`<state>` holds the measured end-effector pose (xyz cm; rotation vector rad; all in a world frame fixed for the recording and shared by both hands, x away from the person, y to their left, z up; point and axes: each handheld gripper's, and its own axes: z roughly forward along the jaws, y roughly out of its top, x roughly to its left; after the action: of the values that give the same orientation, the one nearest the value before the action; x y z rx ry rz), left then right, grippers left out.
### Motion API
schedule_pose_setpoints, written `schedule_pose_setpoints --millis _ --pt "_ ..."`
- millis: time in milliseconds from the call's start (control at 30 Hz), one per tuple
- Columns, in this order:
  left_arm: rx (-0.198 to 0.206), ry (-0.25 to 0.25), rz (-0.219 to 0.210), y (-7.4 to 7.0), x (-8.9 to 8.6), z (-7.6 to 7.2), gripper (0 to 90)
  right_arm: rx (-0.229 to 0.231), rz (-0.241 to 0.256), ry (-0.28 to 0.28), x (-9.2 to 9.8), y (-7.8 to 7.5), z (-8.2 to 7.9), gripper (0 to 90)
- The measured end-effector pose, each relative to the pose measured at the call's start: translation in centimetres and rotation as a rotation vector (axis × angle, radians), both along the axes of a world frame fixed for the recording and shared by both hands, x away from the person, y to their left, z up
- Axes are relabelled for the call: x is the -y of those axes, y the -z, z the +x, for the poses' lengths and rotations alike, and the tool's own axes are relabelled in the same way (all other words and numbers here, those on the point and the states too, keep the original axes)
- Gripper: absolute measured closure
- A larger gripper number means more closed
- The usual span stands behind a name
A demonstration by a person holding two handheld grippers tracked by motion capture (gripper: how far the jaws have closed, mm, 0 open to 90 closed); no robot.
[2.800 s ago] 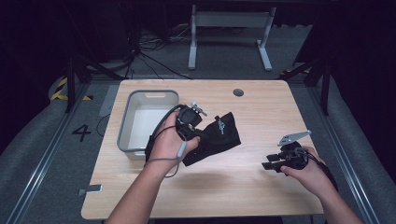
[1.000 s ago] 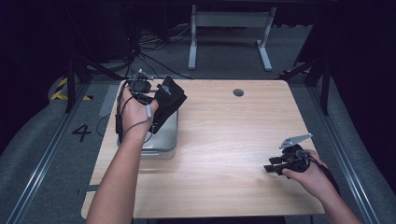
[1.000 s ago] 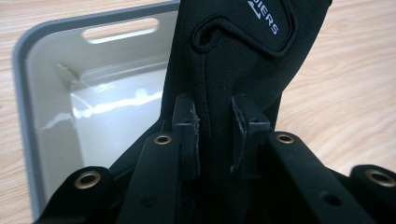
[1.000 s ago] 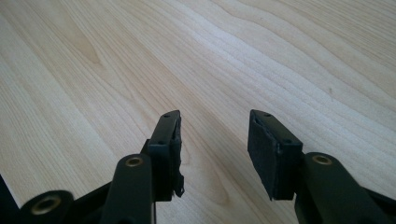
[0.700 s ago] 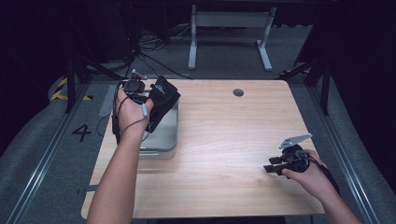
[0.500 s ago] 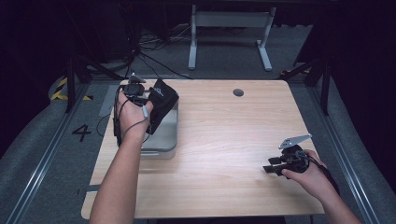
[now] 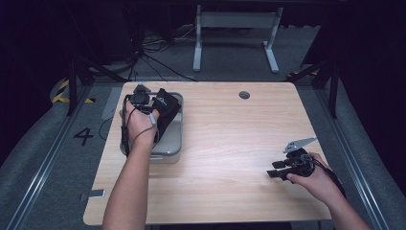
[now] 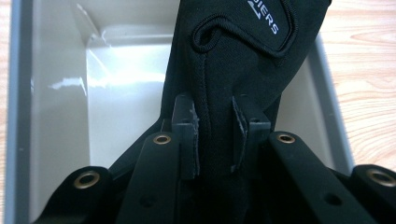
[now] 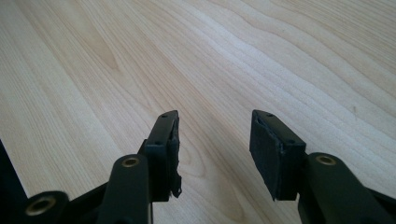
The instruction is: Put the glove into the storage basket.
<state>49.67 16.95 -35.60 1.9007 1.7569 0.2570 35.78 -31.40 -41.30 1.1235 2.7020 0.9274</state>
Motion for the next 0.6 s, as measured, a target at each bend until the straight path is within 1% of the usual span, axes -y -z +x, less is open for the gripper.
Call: schedule_pose_setpoints --millis 67,100,267,367,400,500,600 --pt "-0.014 -0.011 -0.006 0.7 -0.1 0.2 73.8 -0.003 0.002 -0.004 -0.2 0.0 0.1 53.3" --pt "-0.014 -0.011 -0.006 0.7 -0.1 0.2 73.8 -0.003 0.002 -0.004 -0.2 0.0 0.1 53.3" --pt "-0.051 -0.005 -0.009 1.8 -0.1 0.5 73.7 -0.002 0.001 -0.003 -0.1 0.0 0.1 53.2" --pt "-0.058 -0.002 -0.012 2.1 -0.1 0.6 73.6 -0.003 0.002 -0.002 -0.1 0.0 0.1 53.2" --pt "-0.066 -0.006 -0.002 2.3 -0.1 0.6 73.6 0.001 0.001 -0.009 -0.2 0.0 0.2 53.2" --pt "-0.073 -0.007 -0.007 2.6 -0.2 0.7 73.5 -0.001 0.001 -0.010 -0.4 0.0 0.2 53.1" --pt "-0.090 -0.017 -0.010 3.1 -0.3 0.8 73.5 0.002 0.002 -0.016 -0.5 -0.1 0.3 53.0"
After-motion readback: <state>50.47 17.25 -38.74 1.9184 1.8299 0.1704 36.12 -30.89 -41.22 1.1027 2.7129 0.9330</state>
